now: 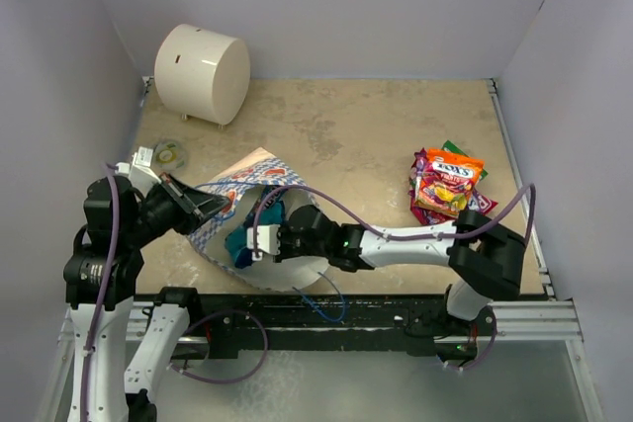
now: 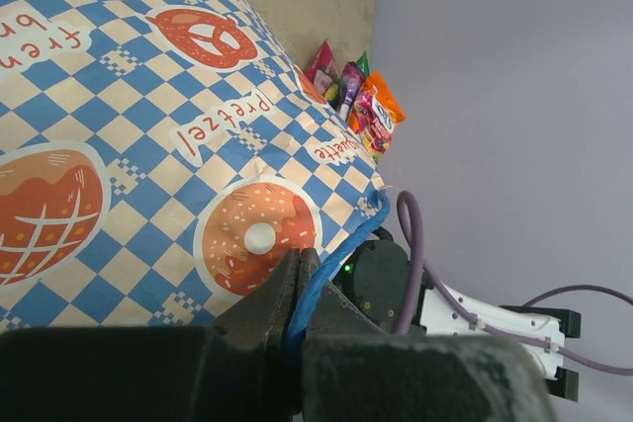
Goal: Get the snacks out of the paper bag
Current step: Take out the snack from the paper bag.
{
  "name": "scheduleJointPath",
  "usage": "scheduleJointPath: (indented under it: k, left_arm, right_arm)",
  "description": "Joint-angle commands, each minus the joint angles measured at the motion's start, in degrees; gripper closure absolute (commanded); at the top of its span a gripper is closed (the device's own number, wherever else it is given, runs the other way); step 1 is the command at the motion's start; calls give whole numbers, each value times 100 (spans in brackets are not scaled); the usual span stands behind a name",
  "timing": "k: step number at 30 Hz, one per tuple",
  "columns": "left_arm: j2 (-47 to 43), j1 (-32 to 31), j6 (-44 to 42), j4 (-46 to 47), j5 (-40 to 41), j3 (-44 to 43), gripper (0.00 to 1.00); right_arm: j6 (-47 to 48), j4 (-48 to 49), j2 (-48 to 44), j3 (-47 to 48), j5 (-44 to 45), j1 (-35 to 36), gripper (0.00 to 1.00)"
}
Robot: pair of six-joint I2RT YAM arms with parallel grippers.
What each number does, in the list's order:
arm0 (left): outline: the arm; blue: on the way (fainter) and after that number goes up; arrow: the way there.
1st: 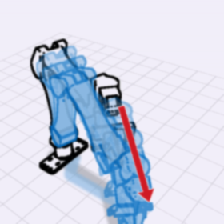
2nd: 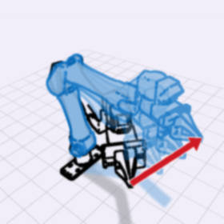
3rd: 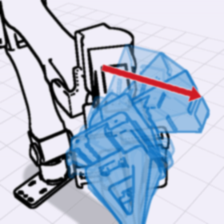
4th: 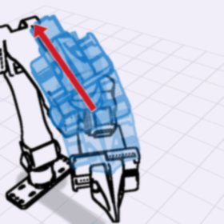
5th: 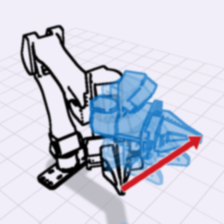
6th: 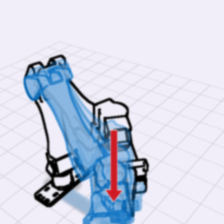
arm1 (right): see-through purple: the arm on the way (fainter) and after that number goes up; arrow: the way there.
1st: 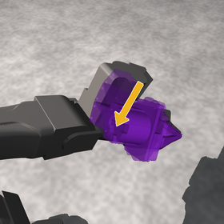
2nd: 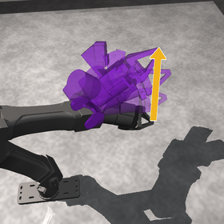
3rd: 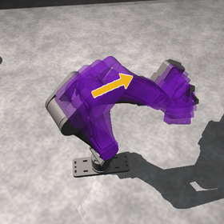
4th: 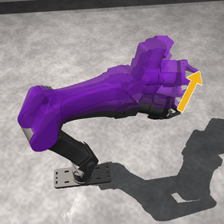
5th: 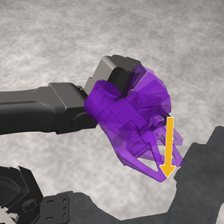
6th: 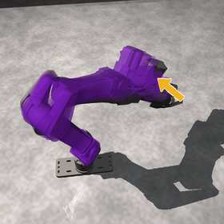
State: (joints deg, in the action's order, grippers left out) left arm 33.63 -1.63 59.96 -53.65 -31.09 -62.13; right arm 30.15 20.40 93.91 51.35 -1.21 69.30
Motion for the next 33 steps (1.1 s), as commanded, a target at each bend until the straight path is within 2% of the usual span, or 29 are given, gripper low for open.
scheduleJointPath:
  k: [1,8,13,19,23,27,31,33]
  left_arm:
    - [39,-4,2,34,313,-304,100]
    - [65,-4,-46,27,376,-361,100]
    - [79,-4,-24,-54,523,-383,100]
    - [118,-4,-36,-198,726,-419,100]
    - [129,-4,-54,-196,846,-385,100]
    - [161,-4,-84,-233,1006,-350,100]
    - [162,-4,-122,-279,1145,-326,100]
    - [176,-4,-142,-303,1195,-336,100]
  right_arm:
    - [-223,479,-672,355,-611,-13,100]
    - [-1001,536,-1340,338,-436,-11,100]
    - [-1188,261,-1900,391,-594,-6,100]
    - [-1382,-654,-2688,584,-1026,-13,100]
    - [-1907,-1293,-3135,1211,-908,-13,100]
    - [-2038,-2205,-3500,1914,-835,-12,100]
    - [-2096,-2638,-3923,2431,-491,-13,100]
    - [-2341,-2753,-4083,2635,386,-13,100]
